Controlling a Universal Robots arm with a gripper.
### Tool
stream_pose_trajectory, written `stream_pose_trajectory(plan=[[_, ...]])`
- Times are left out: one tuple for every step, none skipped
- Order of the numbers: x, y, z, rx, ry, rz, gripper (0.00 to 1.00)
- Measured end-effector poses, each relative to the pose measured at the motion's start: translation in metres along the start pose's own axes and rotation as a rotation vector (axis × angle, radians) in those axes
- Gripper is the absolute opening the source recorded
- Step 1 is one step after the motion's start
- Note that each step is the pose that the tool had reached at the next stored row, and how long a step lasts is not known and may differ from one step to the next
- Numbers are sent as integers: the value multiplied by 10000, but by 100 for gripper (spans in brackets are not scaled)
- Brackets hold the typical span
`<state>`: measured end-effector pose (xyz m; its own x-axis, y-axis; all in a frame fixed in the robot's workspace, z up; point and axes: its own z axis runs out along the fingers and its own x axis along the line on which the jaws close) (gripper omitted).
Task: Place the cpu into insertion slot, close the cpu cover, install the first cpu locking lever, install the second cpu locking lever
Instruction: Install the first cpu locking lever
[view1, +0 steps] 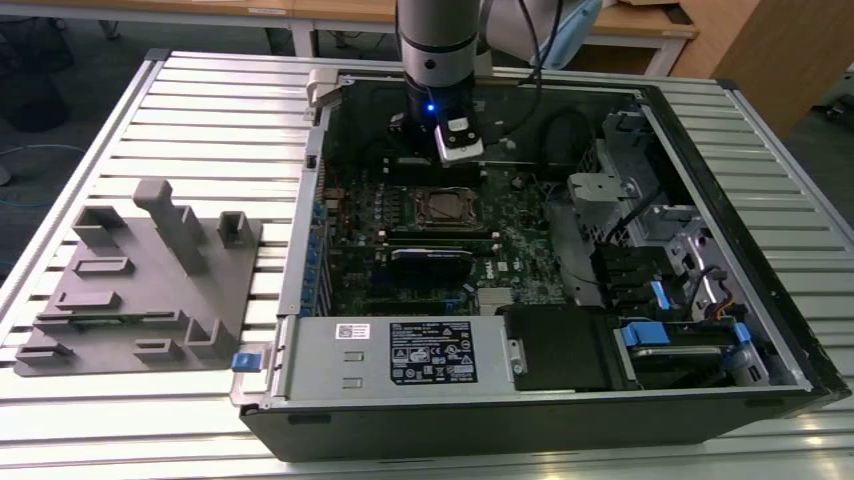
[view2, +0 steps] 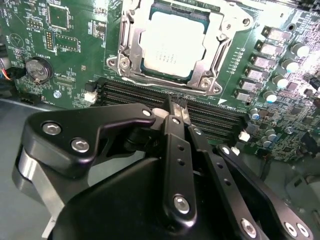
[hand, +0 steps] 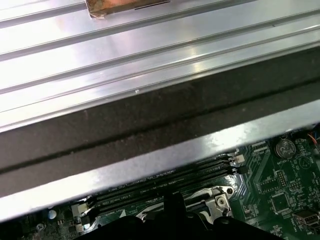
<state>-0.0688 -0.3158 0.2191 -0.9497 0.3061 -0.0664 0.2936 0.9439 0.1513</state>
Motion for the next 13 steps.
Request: stream_pose_trajectory(plan=[[0,-1,0,41,-11,-5,10],[-1,-3,-1,113,-26,-12,10],[-2,-6,-1,193,-39,-19,10],[-3,-9,-1,283,-53,-28,10],[-4,-13,-1,366,-66,-36,10],[-6,-17,-2,446,-75,-43,10],[-8,-23,-3,520,-85,-49,10],[-9,-29,-4,584,-93,-55,10],[-12,-38,-6,634,-99,-59,10],[-15,-47,-6,677,-104,-62,10],[-18,-55,-6,718,-108,-66,10],[-20,-63,-7,764,-113,-69,10],[-23,-71,-8,811,-118,-73,10]])
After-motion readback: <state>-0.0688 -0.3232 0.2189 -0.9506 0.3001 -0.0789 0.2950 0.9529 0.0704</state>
